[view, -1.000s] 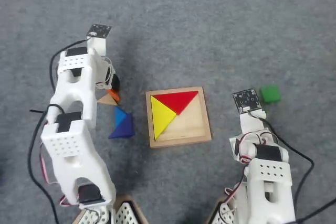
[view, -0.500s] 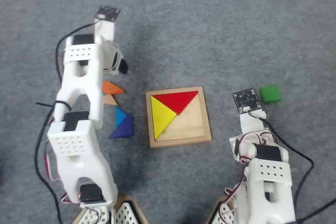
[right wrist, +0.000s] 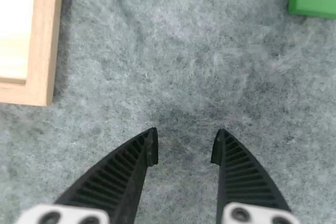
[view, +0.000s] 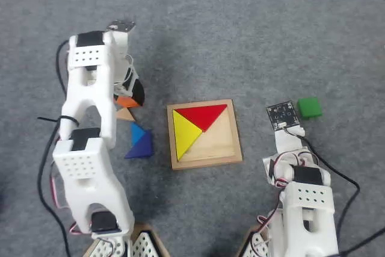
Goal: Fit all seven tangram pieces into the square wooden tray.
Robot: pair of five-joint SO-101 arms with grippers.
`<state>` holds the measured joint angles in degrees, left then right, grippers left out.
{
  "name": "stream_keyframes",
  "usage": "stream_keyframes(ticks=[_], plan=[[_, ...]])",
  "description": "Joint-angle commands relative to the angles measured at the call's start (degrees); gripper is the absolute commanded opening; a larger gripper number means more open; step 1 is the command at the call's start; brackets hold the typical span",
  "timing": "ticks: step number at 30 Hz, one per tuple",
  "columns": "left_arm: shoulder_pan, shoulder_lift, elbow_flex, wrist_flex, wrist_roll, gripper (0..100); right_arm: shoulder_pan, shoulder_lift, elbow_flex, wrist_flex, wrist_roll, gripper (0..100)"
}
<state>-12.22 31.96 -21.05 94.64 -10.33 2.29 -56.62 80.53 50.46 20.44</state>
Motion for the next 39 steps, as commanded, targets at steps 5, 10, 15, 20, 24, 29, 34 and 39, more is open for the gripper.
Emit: stream_keyframes(ticks=[5, 10, 15, 20, 24, 29, 34, 39], plan=[[-2.46, 4.57, -0.31, -5.89, 0.70, 25, 0.22, -1.54, -0.26, -1.19, 0.44, 19.3], [-2.55, 12.22, -5.14, -10.64, 0.79, 25, 0.22, -1.54, -0.26, -1.19, 0.44, 19.3], [-2.20, 17.05, -16.22, -12.13, -1.23, 25, -0.04, -1.54, -0.26, -1.19, 0.53, 19.3], [-1.14, 22.51, -27.12, -11.16, -3.43, 25, -2.07, -1.54, -0.18, -0.92, 0.53, 19.3], [-1.49, 26.64, -35.30, -9.67, -0.70, 25, -2.07, -1.54, -0.18, -1.01, 0.62, 19.3], [-1.49, 28.13, -47.25, 0.26, 3.96, 25, -2.07, -1.54, -0.18, -1.01, 0.62, 19.3], [-0.09, 29.63, -59.65, 1.23, 10.29, 25, -2.07, -1.54, -0.18, -1.10, 0.62, 19.3], [1.05, 36.92, -58.42, -10.55, 13.89, 25, -1.98, -1.54, -0.18, -0.84, 0.62, 19.3]])
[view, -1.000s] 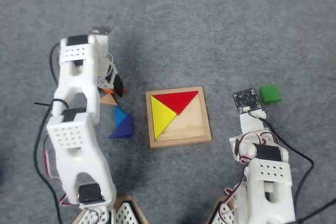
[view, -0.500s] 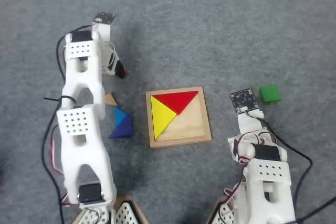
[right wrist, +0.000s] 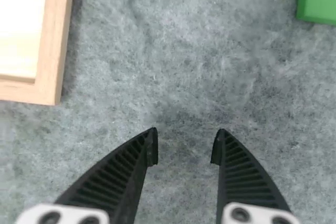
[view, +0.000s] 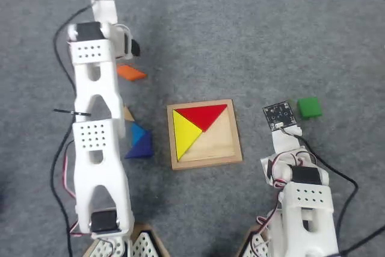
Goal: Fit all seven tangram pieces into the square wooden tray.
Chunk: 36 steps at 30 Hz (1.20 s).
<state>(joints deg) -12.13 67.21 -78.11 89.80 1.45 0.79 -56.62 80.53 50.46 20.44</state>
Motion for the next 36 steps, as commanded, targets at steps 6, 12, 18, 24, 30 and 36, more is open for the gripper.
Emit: stream_keyframes(ticks=[6, 12, 18, 24, 30, 36], plan=[[2.02, 7.12, -4.09, 0.00, -2.02, 23, -0.57, -1.54, -0.18, -0.92, 0.62, 19.3], [-0.62, 7.38, -4.26, 5.01, -3.52, 21, -0.57, -1.54, -0.18, -0.84, 0.62, 19.3], [-3.60, 7.38, -4.26, 10.81, -4.31, 21, -0.48, -1.54, -0.18, -0.84, 0.62, 19.2], [-6.86, 6.68, -1.01, 10.90, -8.09, 21, -0.57, -1.54, -0.18, -0.84, 0.53, 19.2], [-7.03, 3.25, 5.32, 10.99, -15.82, 21, -0.57, -1.54, -0.18, -0.84, 0.62, 19.2], [-4.40, 0.70, 11.74, 10.90, -19.78, 12, -0.66, -1.54, -0.18, -0.92, 0.62, 19.2]])
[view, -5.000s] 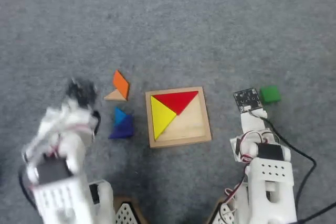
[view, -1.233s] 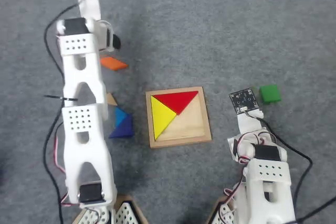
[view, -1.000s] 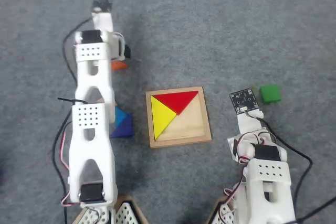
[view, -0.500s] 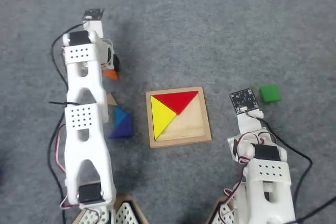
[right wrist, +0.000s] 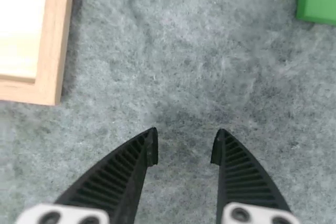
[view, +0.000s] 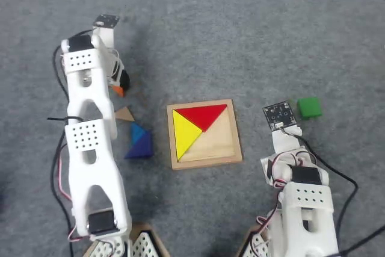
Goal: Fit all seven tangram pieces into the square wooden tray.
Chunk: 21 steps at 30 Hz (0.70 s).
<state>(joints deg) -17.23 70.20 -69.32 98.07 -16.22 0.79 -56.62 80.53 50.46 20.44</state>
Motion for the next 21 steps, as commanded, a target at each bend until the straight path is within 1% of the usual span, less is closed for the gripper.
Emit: stream_keyframes(ticks=[1, 5, 8, 13, 17, 21], plan=[[0.97, -2.29, 3.12, 2.64, -2.02, 9, -0.66, -1.54, -0.18, -0.84, 0.62, 19.2], [1.58, -2.37, 3.38, 2.64, -2.55, 1, -0.66, -1.54, -0.18, -0.84, 0.62, 19.2], [1.67, -2.37, 3.38, 2.64, -4.92, 1, -0.66, -1.54, -0.18, -0.84, 0.62, 19.2], [2.29, -3.69, 3.30, 2.64, -4.84, 1, -0.66, -1.54, -0.18, -1.01, 0.62, 19.2], [4.48, -11.08, 6.99, 2.81, -0.26, 1, -0.66, -1.54, -0.18, -1.10, 0.62, 19.2], [8.53, -24.26, 18.33, 2.73, 1.58, 1, -0.66, -1.45, -0.18, -1.10, 0.62, 19.2]])
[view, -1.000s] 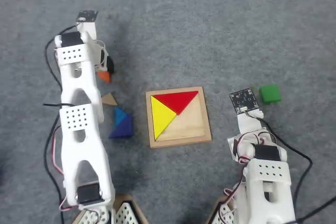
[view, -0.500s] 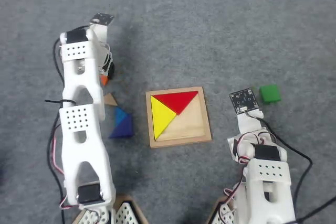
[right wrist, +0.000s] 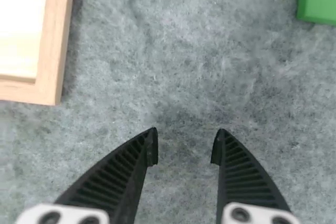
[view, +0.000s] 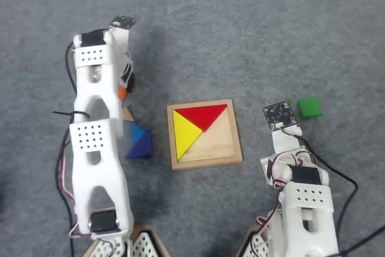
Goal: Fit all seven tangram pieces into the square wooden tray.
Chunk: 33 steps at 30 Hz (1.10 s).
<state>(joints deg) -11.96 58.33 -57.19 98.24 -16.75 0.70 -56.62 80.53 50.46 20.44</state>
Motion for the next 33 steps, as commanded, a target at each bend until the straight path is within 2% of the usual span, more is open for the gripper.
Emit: stream_keyframes(ticks=[1, 6, 9, 11, 14, 17, 21, 24, 33], plan=[[4.22, -16.35, 9.71, 2.55, 2.81, 1, -0.57, -1.45, -0.18, -1.10, 0.62, 19.2], [8.53, -34.46, 26.24, 1.41, 4.04, 1, -0.57, -1.45, -0.18, -1.10, 0.62, 19.2], [9.05, -40.88, 33.27, -3.69, 4.84, 2, -0.57, -1.54, -0.18, -0.84, 0.62, 19.2], [7.12, -41.32, 35.12, -7.91, 5.27, 4, -0.57, -1.54, -0.18, -0.75, 0.62, 19.2], [3.16, -37.45, 35.03, -12.92, 4.75, 13, -0.57, -1.54, -0.18, -0.75, 0.62, 19.2], [0.97, -30.95, 34.07, -17.41, 0.00, 17, -0.57, -1.54, -0.18, -0.75, 0.62, 19.2], [0.18, -20.66, 26.59, -19.16, -6.24, 17, -0.57, -1.45, -0.18, -0.75, 0.62, 19.2], [0.00, -14.07, 17.10, -17.23, -9.76, 17, -0.57, -1.27, -0.18, -0.75, 0.62, 19.2], [-0.26, 4.22, -11.38, -1.41, -23.65, 17, -0.57, -1.19, -0.18, -1.10, 0.53, 19.2]])
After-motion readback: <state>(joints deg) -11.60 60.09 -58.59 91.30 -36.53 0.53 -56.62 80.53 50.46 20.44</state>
